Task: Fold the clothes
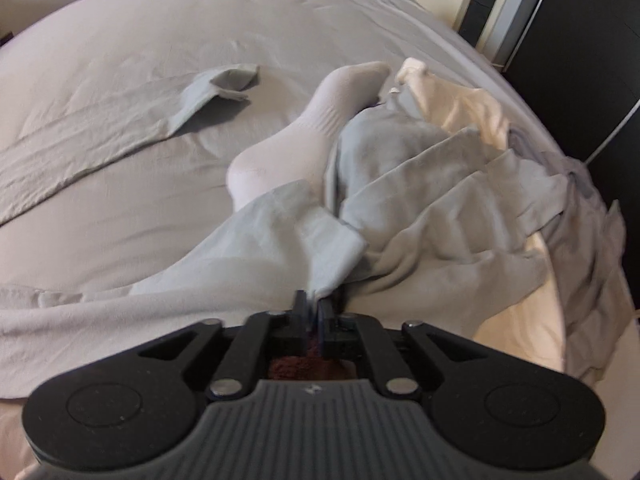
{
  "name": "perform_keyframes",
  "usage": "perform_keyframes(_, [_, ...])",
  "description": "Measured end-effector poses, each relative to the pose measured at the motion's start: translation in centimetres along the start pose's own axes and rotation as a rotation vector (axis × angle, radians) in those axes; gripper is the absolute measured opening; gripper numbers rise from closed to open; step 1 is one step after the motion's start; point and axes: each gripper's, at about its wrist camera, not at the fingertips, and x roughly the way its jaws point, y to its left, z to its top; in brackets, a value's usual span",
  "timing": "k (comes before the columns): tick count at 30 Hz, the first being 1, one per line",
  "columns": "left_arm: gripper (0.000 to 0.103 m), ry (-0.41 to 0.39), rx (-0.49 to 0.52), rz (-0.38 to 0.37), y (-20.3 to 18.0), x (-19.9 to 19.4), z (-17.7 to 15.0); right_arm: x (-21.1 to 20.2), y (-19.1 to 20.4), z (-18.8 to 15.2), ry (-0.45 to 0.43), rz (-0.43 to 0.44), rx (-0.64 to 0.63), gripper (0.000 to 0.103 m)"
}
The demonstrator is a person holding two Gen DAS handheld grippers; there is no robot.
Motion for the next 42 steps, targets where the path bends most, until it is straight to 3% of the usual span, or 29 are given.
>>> perform_keyframes(3, [0.030,-0.024,0.019,0.001,-0.1,-1.4,0.0,-0.4,-0.8,0.5,-0.005,-0.024,0.004,0.018])
perform_keyframes(7, [0.031,-0.090,0.047,-0.027,-0.9,-3.9,-0.1,-1.0,-1.7,1.5,-0.062,-0.037,0.018,0.023])
perform_keyframes(9, [0.031,-0.126,0.067,-0.067,-1.9,-5.0,0.1,-1.1,-1.9,2.2,-0.101,-0.017,0.020,0.033])
perform_keyframes(13, [0.031,-0.184,0.132,-0.161,-5.3,-5.9,0.9,0.3,-1.1,4.1,-0.134,0.062,0.007,0.039])
perform_keyframes(21, [0.031,-0.220,0.210,-0.271,-12.8,-5.0,1.2,6.1,0.9,6.0,-0.080,0.078,-0.037,0.038])
perform_keyframes(26, [0.031,-0.193,0.226,-0.286,-15.4,-3.4,0.8,5.9,0.9,5.4,-0.131,0.118,-0.066,0.011])
perform_keyframes(32, [0.031,-0.207,0.226,-0.292,-16.8,-2.1,0.3,4.4,-0.8,6.0,-0.246,0.071,0.002,0.010])
perform_keyframes(36, [0.031,-0.210,0.218,-0.301,-17.3,-1.3,0.2,6.1,-0.4,6.0,-0.191,0.053,-0.017,0.012])
perform_keyframes(42, [0.031,-0.245,0.211,-0.339,-17.1,-0.7,-0.8,5.3,-0.6,5.5,-0.197,0.038,-0.004,0.029])
